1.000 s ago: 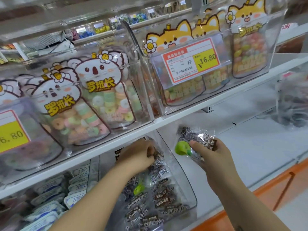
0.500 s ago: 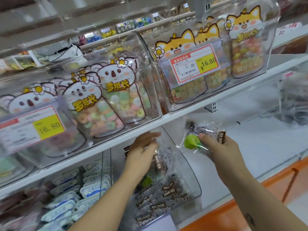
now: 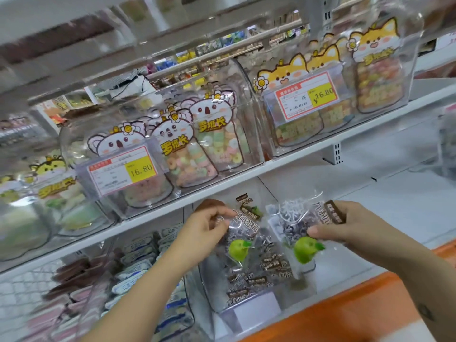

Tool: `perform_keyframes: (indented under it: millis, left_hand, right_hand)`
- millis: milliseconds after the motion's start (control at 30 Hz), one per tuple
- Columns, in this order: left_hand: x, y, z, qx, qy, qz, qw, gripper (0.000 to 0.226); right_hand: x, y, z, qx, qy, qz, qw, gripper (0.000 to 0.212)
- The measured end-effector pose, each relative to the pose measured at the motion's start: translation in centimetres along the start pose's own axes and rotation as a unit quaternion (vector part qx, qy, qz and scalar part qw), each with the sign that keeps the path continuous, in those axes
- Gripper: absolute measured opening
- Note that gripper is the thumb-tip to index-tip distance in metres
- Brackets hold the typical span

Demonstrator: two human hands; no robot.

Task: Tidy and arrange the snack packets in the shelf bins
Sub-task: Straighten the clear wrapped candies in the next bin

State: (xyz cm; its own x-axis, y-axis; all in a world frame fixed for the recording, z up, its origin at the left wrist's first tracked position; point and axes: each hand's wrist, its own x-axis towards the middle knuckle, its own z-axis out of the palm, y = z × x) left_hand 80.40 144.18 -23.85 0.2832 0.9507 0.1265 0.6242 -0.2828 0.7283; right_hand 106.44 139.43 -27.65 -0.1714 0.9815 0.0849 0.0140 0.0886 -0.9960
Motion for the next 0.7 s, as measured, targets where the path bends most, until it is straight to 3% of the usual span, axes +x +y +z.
perform_keyframes:
  millis: [100,200,300,367,500,700]
  left_hand:
    - [0.0,-0.3,-0.8,0.109,-0.012,0.021,0.994,0.021]
    - [0.4,-1.1,-1.4,0.144,-0.010,0.034,0.989,0.027]
    - [0.4,-0.2,-0.6,0.111,-0.039,0.058,0.991,0.028]
    - [0.2,0.9,0.5,0.074,-0.062,0.084,0.992,0.027]
    - [0.0,2.7,2.4,0.013,-0.094,0.141,0.985,0.037]
    - [1.1,4.1,3.2,-0.023,-0.101,0.178,0.979,0.037]
  right_hand:
    - [0.0,-0.5,0.4,-0.065,0.013,-0.018,0.998,0.013]
    - [0.4,-0.2,0.2,-0.130,0.013,-0.018,0.991,0.028]
    - [0.6,-0.3,0.9,-0.157,-0.049,-0.014,0.986,0.033]
    - [0.7,-0.3,1.7,-0.167,-0.076,-0.036,0.982,0.026]
    - [0.9,-0.1,2.1,-0.235,-0.055,-0.082,0.967,0.025]
    - [0.8,-0.4,1.4,-0.167,-0.058,-0.100,0.979,0.023]
